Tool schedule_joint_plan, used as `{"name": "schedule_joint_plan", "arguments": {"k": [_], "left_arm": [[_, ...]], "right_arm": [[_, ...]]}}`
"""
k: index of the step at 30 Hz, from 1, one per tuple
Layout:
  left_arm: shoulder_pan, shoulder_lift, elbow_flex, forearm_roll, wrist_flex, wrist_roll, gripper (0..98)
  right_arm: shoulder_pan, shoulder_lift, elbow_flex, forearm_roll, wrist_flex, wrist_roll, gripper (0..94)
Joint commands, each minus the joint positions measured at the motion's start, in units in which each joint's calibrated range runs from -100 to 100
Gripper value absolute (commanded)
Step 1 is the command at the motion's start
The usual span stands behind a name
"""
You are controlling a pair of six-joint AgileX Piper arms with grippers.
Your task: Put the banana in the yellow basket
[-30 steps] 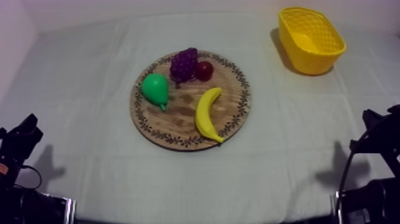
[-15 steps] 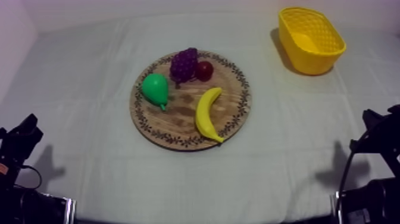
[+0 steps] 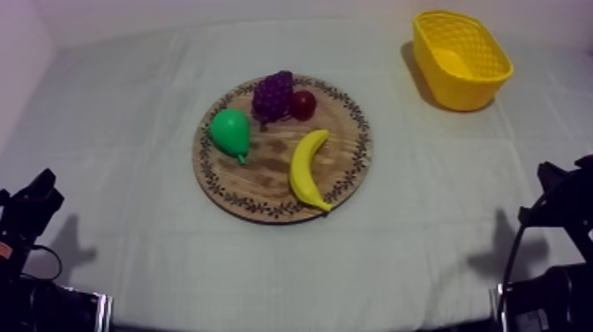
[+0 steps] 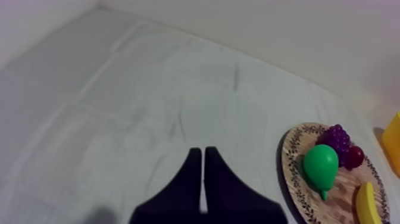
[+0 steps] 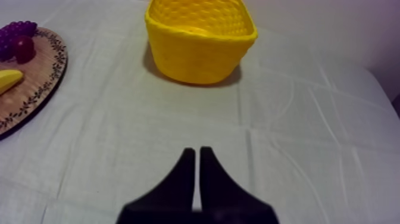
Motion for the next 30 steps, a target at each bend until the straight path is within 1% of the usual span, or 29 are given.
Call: {"name": "schedule_joint_plan", "arguments": {"k": [1,9,14,18,25,30], "left_arm": [[-0.03,-0.03,0.03,-0.03,0.02,0.02,0.1],[-0.03,-0.03,0.03,-0.03,0.02,0.02,0.1],[-0.03,-0.03,0.03,-0.03,0.02,0.02,0.1],[-0.03,-0.03,0.03,-0.03,0.02,0.02,0.1],[-0.03,-0.03,0.03,-0.03,0.02,0.02,0.1],[-0.03,-0.03,0.03,-0.03,0.02,0.01,0.1]], "right_arm": [[0.01,-0.01,0.04,0.01,-0.02,-0.01,0.4],[-0.09,-0.01,0.04,0.01,-0.02,0.34,0.9],[-0.2,-0.01,0.04,0.01,-0.02,2.1,0.4],[-0.02,-0.01,0.04,0.01,-0.02,1.98,0.4],[-1.25,3.19,-1.07,-0.03,-1.15,0.65,1.4],[-4.72,11.92,-9.23,1.69,-0.91,-2.79,1.7]]}}
